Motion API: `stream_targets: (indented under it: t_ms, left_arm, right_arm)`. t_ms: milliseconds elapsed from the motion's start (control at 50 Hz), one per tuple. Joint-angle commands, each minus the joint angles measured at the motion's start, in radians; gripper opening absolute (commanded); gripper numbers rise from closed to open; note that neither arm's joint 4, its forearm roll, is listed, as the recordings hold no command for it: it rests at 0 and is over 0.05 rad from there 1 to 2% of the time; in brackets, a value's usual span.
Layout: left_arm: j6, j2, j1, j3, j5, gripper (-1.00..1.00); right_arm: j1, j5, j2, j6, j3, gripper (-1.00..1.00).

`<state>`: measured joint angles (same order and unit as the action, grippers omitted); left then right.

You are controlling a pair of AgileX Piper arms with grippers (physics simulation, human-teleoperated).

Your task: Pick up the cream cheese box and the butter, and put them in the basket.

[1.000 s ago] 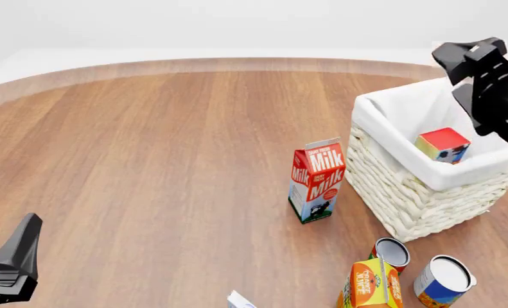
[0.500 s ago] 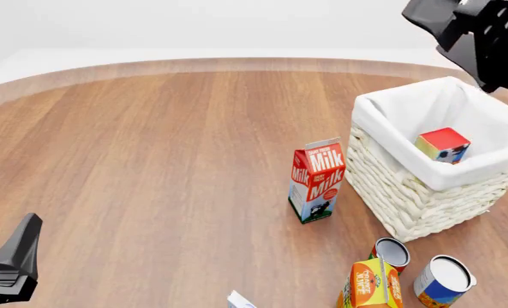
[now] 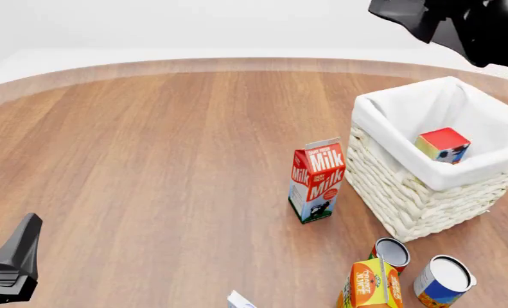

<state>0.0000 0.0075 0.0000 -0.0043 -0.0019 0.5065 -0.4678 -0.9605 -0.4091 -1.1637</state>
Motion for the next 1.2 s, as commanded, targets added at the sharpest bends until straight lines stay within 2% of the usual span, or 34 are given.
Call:
stream_targets:
  t_ms: [20, 320, 480, 820, 1200]
  left_arm:
    - [0.000, 0.000, 0.000, 0.000, 0.000, 1.00]
    - [0.000, 0.000, 0.000, 0.000, 0.000, 1.00]
    - [0.000, 0.000, 0.000, 0.000, 0.000, 1.00]
    - [0.000, 0.000, 0.000, 0.000, 0.000, 1.00]
    - [0.000, 0.000, 0.000, 0.000, 0.000, 1.00]
  right_arm:
    - [0.077, -0.061, -0.047, 0.065, -0.062, 1.00]
    - [0.164, -0.094, -0.103, 0.107, -0.098, 1.00]
    - [0.196, -0.093, -0.140, 0.117, -0.088, 1.00]
    - [0.264, -0.142, -0.194, 0.166, -0.141, 1.00]
    - [0.309, -0.146, -0.238, 0.174, -0.134, 1.00]
